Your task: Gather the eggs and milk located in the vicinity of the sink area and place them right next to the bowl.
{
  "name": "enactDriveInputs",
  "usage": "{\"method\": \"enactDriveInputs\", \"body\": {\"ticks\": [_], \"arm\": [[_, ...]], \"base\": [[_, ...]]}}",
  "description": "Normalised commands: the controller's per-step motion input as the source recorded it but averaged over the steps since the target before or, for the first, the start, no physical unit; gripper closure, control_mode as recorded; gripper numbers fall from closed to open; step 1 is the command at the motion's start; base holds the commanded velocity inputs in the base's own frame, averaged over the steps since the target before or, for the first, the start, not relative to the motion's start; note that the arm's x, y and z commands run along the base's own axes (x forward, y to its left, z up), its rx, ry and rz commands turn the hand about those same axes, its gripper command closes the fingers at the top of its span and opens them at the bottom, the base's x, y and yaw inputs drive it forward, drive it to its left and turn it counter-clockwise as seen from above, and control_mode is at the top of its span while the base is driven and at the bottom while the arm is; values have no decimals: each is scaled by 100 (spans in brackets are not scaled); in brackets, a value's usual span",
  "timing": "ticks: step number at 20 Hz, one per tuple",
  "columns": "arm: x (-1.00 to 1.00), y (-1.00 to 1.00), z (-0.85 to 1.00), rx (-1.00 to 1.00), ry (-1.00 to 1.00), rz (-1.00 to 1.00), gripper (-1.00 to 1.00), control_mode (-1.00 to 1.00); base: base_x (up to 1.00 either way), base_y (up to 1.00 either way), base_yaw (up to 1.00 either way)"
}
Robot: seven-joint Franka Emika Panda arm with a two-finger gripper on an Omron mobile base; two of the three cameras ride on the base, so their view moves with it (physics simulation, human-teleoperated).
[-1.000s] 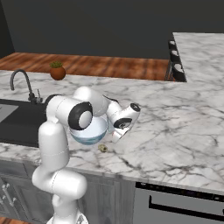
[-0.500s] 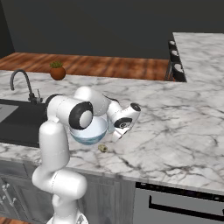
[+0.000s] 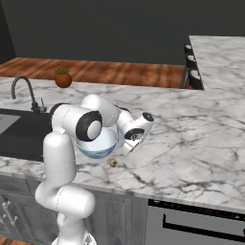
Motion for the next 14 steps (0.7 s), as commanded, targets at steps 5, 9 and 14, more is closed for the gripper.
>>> {"method": "enactDriveInputs", "body": {"ticks": [5, 9, 14], "arm": [[0, 36, -46, 0, 0, 0, -100, -100], [1, 61, -47, 0, 0, 0, -100, -100], [-1, 42, -25, 0, -7, 2, -100, -100]], "base": [[0, 0, 0], [0, 0, 0], [0, 0, 0]]}}
